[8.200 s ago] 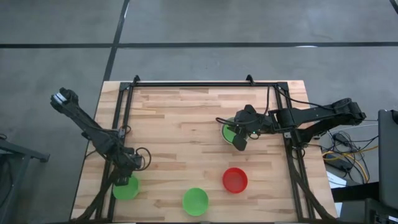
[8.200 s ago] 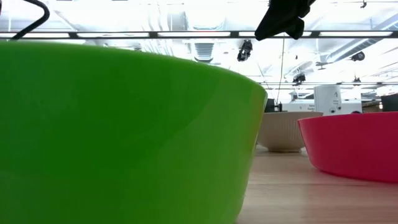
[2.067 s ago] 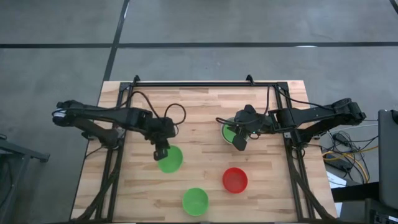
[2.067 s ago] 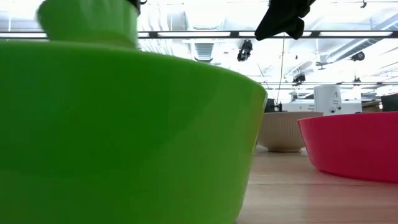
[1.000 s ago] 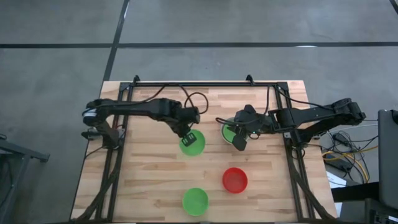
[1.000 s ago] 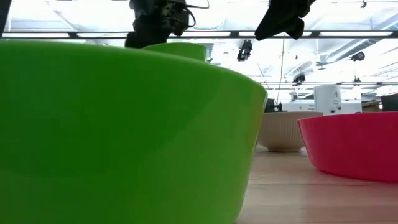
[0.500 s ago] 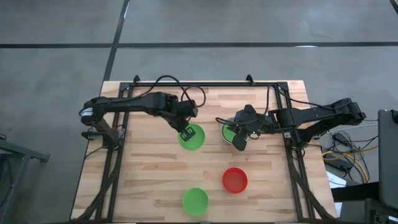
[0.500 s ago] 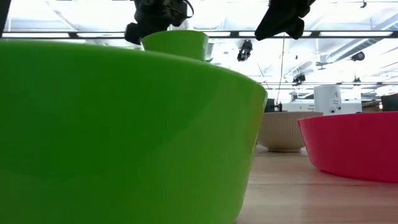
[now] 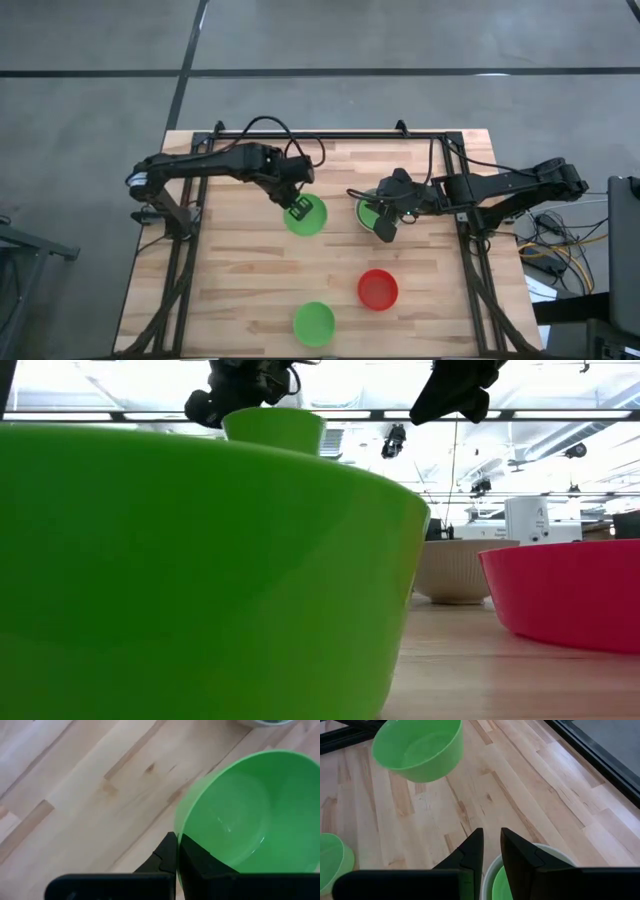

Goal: Nest bowls inside each other
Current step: Stack the left green bowl on the green bowl

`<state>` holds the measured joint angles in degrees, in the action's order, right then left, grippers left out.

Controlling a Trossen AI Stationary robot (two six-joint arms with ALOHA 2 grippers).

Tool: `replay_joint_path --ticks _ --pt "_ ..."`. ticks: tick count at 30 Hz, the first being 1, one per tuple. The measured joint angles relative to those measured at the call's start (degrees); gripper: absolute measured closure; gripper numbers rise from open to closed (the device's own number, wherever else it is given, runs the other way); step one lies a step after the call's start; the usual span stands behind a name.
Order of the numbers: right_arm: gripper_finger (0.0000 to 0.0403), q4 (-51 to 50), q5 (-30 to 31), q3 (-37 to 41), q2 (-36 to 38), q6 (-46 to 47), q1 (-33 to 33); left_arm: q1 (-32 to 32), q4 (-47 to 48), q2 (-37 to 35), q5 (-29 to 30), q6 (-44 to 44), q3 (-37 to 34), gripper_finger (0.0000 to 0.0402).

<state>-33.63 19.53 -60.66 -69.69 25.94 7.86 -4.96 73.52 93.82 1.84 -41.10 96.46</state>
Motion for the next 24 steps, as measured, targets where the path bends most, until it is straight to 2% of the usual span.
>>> replay_joint_path --ticks 11,24 --pt "0.0339 0.0 0.0 0.0 0.0 0.0 0.0 0.0 -5.5 0.1 0.6 -1.4 0.5 0.0396" --pt "0.0339 0.0 0.0 0.0 0.0 0.0 0.0 -0.2 -4.3 0.1 0.7 -6.9 0.3 0.0384"
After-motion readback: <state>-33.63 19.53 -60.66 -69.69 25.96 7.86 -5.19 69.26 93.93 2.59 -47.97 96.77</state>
